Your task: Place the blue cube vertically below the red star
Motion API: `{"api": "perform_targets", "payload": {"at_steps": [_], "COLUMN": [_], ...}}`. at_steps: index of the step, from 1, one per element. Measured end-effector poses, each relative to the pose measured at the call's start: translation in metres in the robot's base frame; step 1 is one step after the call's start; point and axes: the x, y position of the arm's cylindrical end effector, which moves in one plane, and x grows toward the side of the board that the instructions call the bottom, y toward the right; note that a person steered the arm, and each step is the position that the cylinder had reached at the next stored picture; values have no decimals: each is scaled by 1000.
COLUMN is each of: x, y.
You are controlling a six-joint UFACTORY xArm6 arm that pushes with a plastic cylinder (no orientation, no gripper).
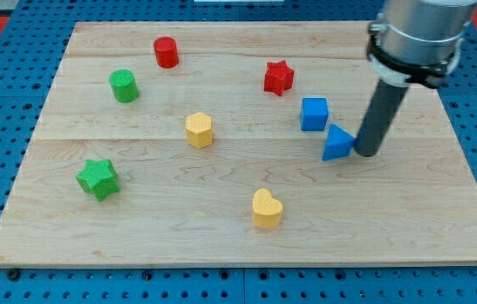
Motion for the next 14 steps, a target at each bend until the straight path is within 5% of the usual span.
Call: {"api": "perform_targets", "payload": {"at_steps": [2, 3, 5, 8, 9, 11, 12, 14], "x": [52, 27, -91, -148, -142, -110, -74, -71], "y": [-60, -111, -133, -130, -68, -120, -117, -66]}}
